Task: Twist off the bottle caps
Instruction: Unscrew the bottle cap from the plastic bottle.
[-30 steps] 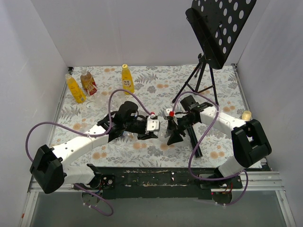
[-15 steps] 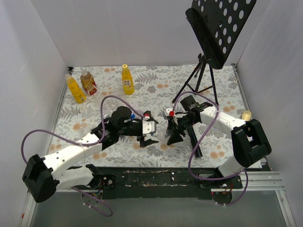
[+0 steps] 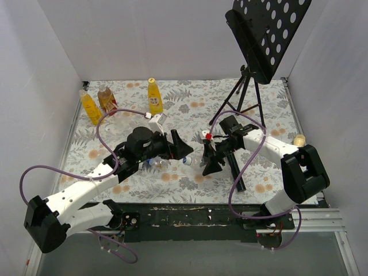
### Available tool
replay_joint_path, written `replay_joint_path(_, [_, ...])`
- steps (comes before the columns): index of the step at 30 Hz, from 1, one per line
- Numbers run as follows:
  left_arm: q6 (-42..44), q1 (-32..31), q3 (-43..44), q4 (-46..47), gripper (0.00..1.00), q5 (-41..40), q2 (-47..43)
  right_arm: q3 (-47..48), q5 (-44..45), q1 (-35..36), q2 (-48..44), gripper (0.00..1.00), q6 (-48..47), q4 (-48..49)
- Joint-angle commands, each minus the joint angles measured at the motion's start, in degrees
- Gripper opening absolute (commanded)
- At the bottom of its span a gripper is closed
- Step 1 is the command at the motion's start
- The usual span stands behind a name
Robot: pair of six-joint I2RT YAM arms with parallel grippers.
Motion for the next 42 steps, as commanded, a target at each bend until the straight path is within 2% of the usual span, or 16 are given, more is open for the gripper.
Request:
replay_joint_path(1, [-25.0, 0.1, -2.5, 0.3, 0.83, -0.1, 1.1, 0.2, -3.6, 0.2, -0.4, 0.09, 4.2, 3.3])
replay_joint_path(8, [-27.5, -0.7, -5.7, 8.8, 0.73, -5.4, 0.8, -3.9, -7.1, 0.2, -0.8, 0.07, 23.9, 19.3])
replay_joint_path(11, [-28.1, -0.9, -6.5, 9.7, 0.68, -5.6, 1.4, -4.8, -7.3, 0.2, -0.2, 0.06, 28.9, 23.5])
replay_joint_path(14, [-25.6, -0.9, -6.5, 9.5, 0.68, -4.8, 1.3, -4.4, -6.3, 0.1, 0.2, 0.05, 29.4, 23.6])
replay_joint_path(16, [-17.0, -0.9, -6.0, 9.0, 0.68, -1.9, 0.5, -2.9, -7.0, 0.0, 0.7, 0.05, 25.8, 19.7])
replay_joint_path(19, [1.6, -0.7, -5.4, 7.1, 0.75, 3.9, -1.2, 0.7, -8.7, 0.0, 1.4, 0.06, 12.7, 8.2])
replay_joint_path(22, [18.7, -0.3, -4.8, 3.4, 0.76, 12.7, -1.0, 2.2, -10.6, 0.1, 1.6, 0.07, 2.5, 0.0])
replay_joint_path(25, [30.1, -0.3, -4.2, 2.1, 0.74, 19.5, -0.3, 2.3, -10.9, 0.7, 0.9, 0.07, -4.0, -3.8])
replay_joint_path(29, [41.8, 0.0, -3.2, 1.1, 0.72, 24.2, 0.2, 2.1, -9.5, 1.4, 0.3, 0.08, -7.8, -6.0])
replay_joint_path(33, [45.9, 0.9, -0.8, -0.3, 0.65, 27.4, 1.4, 2.2, -9.1, 1.6, 0.3, 0.08, -8.5, -6.5])
replay_joint_path(37, [46.3, 1.2, 1.7, -3.2, 0.41, 28.3, 3.6, 2.3, -9.2, 1.6, 0.4, 0.08, -8.7, -6.8])
replay_joint_path(38, [46.2, 1.2, 2.0, -4.0, 0.38, 28.6, 4.2, 2.3, -9.1, 1.7, 0.3, 0.08, -8.7, -6.9])
replay_joint_path(42, [46.8, 1.2, 2.3, -6.4, 0.39, 29.8, 5.0, 2.4, -9.0, 1.7, 0.4, 0.08, -8.6, -6.9])
